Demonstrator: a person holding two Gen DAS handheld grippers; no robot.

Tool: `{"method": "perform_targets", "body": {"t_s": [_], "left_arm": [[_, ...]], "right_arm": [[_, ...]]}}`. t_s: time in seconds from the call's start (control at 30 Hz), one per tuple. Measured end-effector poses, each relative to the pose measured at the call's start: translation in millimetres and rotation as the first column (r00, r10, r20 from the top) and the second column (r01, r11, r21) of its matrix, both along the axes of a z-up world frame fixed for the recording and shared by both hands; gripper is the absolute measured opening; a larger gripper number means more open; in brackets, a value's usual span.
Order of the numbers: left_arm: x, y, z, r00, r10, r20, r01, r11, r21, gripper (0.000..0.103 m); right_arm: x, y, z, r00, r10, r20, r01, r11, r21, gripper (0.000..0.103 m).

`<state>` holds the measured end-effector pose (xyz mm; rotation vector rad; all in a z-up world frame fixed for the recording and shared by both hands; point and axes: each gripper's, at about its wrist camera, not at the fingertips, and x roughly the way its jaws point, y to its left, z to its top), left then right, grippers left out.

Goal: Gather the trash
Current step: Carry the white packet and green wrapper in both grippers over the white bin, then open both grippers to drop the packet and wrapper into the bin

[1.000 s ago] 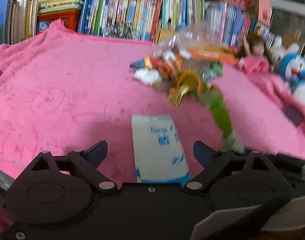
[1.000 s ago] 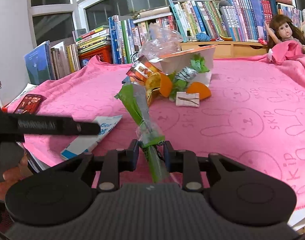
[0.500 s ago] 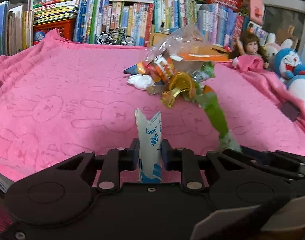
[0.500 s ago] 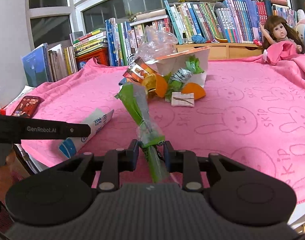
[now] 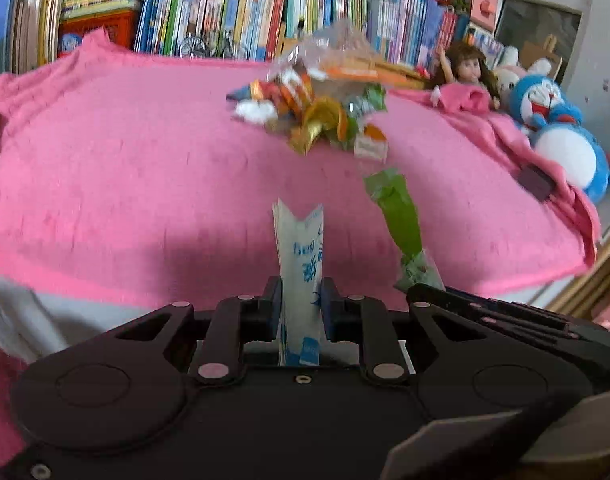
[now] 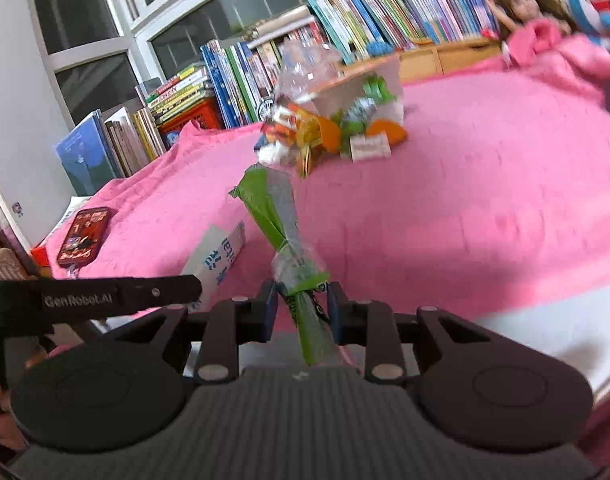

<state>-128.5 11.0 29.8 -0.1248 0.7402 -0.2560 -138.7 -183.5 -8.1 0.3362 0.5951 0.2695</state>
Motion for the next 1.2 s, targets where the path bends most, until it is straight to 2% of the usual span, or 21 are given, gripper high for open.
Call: {"method": "perform_targets", "body": {"t_s": [0.23, 0.47, 0.8, 0.9, 1.03, 1.2], "left_arm": [[-19, 0, -45, 0.987, -0.024, -0.158, 0.031, 0.998, 0.045, 0.019], [-17, -1, -98, 0.952, -0.011, -0.306, 0.041, 0.995, 0.090, 0.019], [12, -1, -154, 0.908, 0.015, -0.419, 0.040, 0.992, 0.122, 0.023], [16, 3, -162, 0.899, 0.030, -0.438, 0.027, 0.992, 0.124, 0.026], [23, 1, -166, 0.898, 0.029, -0.438, 0.032, 0.991, 0.132, 0.037], [26, 1, -168, 0.893, 0.041, -0.449, 0.027, 0.989, 0.143, 0.046]], "right_arm": [[-12, 2, -35, 0.988, -0.009, -0.157, 0.015, 0.999, 0.037, 0.032], [-1, 5, -86, 0.936, -0.012, -0.353, 0.057, 0.992, 0.117, 0.032], [33, 11, -143, 0.856, 0.005, -0.517, 0.091, 0.983, 0.159, 0.034], [39, 9, -149, 0.847, 0.011, -0.531, 0.088, 0.983, 0.161, 0.034], [43, 6, -146, 0.854, 0.017, -0.520, 0.079, 0.984, 0.161, 0.060], [44, 0, -141, 0.864, 0.020, -0.503, 0.075, 0.983, 0.169, 0.067]]}}
